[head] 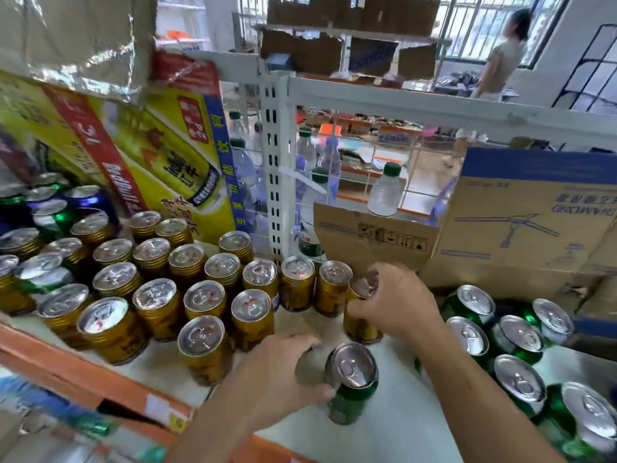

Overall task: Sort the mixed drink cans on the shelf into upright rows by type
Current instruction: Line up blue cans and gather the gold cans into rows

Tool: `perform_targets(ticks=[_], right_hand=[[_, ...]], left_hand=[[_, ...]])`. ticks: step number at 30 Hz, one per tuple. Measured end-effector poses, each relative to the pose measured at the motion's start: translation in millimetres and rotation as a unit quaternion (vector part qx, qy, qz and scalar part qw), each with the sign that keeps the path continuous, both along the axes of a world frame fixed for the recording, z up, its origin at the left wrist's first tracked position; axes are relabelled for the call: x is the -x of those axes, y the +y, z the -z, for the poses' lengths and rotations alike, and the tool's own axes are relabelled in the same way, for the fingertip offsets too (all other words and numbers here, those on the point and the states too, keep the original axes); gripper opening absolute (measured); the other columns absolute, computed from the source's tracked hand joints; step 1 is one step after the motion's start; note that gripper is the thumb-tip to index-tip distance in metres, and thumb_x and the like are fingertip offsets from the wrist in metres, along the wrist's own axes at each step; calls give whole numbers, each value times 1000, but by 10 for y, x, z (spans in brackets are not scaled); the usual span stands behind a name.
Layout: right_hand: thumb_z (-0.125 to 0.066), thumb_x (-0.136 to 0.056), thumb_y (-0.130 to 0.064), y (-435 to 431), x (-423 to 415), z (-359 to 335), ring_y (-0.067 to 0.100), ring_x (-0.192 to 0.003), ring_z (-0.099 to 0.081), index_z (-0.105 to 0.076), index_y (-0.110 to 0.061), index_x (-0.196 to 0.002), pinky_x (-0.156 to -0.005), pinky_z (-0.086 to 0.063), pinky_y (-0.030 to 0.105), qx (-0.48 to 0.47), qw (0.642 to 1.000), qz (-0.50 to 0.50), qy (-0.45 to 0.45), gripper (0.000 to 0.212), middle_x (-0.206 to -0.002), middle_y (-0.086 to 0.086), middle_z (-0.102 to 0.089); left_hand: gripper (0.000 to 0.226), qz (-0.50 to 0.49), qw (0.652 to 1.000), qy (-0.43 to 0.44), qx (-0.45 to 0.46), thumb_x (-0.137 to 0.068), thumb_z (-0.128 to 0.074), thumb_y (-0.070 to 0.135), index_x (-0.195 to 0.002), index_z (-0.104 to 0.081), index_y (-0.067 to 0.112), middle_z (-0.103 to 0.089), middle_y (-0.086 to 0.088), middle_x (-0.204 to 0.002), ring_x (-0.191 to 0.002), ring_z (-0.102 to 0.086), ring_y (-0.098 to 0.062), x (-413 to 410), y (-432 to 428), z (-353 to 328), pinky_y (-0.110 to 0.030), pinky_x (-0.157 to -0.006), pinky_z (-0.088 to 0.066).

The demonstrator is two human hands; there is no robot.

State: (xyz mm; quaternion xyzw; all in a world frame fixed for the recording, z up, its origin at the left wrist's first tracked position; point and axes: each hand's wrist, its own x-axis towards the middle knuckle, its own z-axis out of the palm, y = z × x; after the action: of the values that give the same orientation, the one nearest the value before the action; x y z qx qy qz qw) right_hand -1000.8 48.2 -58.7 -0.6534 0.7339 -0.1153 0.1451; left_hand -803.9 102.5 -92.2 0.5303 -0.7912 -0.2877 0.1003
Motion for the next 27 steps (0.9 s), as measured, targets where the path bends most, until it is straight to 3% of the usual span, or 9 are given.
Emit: perform_targets(ticks=[5,8,12,14,16,18,22,25,27], right_hand=[[-74,-69,-45,87,-336,-353,12,-105,-47,-50,-22,-133,-91,-47,32,49,993,-85,-62,72,-118,-6,-53],[-75,-67,-48,117,-594,-455,11,-101,-46,-52,-27,-126,-86,-46,30,47,987,-136,-70,67,-108,-10,-51],[-74,-68,-53,152,-979,-539,8,-101,-42,-50,-33,-127,-85,-40,29,51,971,-220,-75,67,-110,-14,-48],[-74,-69,-53,149,-1193,-552,6,-99,-41,-50,-35,-126,-84,-36,27,64,958,-267,-79,65,-109,-16,-45],[-75,-68,-56,146,-1379,-550,4,-100,-41,-50,-38,-126,-85,-35,25,77,948,-294,-91,66,-110,-19,-46],[-77,-68,-57,143,-1492,-555,1,-102,-43,-51,-38,-127,-88,-36,23,77,941,-308,-116,67,-114,-21,-50],[-73,-75,-55,1,-1430,-601,-2,-100,-55,-50,-39,-131,-86,-45,20,-19,936,-306,-173,63,-108,-22,-57],[-68,-82,-47,-351,-1118,-425,6,-80,-56,-59,-32,-95,-65,-43,24,-22,980,-188,-61,21,-91,-12,-60],[-64,-85,-36,-554,-893,-212,15,-78,-57,-60,-26,-94,-62,-45,30,-70,989,-115,67,15,-92,-3,-63]], left_hand=[[41,-161,972,-23,169,-82,-68,46,-120,-58,34,-53,17,-116,-105,-49,-8,-539,-103,-5,-22,-83,-41],[39,-227,963,-14,147,-82,-70,41,-118,-57,34,-49,17,-110,-106,-48,-9,-923,-108,99,-25,-79,-41],[60,-180,970,146,72,-70,-77,47,-120,-45,57,-50,31,-115,-107,-53,4,-1191,-5,79,-15,-78,-43],[75,-142,958,248,35,-60,-81,47,-122,-43,62,-57,29,-119,-108,-58,5,-1167,5,-20,-21,-82,-50],[74,-135,940,313,28,-56,-84,41,-117,-47,60,-65,21,-114,-103,-64,-2,-1149,-20,-97,-28,-81,-55],[69,-165,930,324,59,-55,-89,36,-110,-52,55,-68,20,-106,-97,-66,-2,-1185,-57,-150,-30,-78,-56],[68,-191,925,312,101,-51,-85,45,-112,-54,43,-67,24,-103,-97,-64,1,-1358,-33,-149,-14,-72,-52],[70,-249,911,313,100,-42,-80,56,-107,-55,44,-66,27,-101,-96,-62,4,-1551,39,-72,-13,-74,-50],[78,-292,900,312,87,-35,-84,61,-106,-53,50,-66,23,-102,-96,-63,-1,-1702,95,46,-24,-81,-51]])
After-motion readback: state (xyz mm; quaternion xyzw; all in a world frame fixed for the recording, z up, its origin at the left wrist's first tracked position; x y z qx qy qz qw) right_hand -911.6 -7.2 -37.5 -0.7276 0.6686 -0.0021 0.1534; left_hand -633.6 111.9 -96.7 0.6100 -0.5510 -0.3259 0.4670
